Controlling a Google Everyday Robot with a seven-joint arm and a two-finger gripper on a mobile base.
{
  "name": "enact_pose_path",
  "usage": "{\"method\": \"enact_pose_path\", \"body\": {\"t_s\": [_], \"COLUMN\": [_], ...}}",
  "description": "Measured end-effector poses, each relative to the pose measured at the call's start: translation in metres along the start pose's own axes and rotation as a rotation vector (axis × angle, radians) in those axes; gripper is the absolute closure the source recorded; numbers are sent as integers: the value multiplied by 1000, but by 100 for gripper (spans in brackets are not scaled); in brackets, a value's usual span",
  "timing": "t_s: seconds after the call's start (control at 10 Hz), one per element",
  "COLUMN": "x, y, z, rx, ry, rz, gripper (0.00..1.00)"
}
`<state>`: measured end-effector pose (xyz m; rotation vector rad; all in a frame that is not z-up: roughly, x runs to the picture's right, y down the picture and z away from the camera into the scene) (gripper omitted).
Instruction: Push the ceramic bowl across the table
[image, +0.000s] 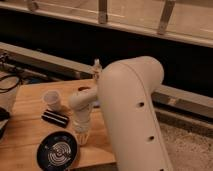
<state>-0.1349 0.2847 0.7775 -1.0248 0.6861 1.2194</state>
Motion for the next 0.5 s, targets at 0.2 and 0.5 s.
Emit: {"method": "enact_pose_path", "body": {"t_s": [0.2,0.5], "x": [-1,0], "y": [3,5], "z": [1,1], "rx": [3,7], "ry": [9,15], "rz": [-7,-19], "gripper": [100,100]}}
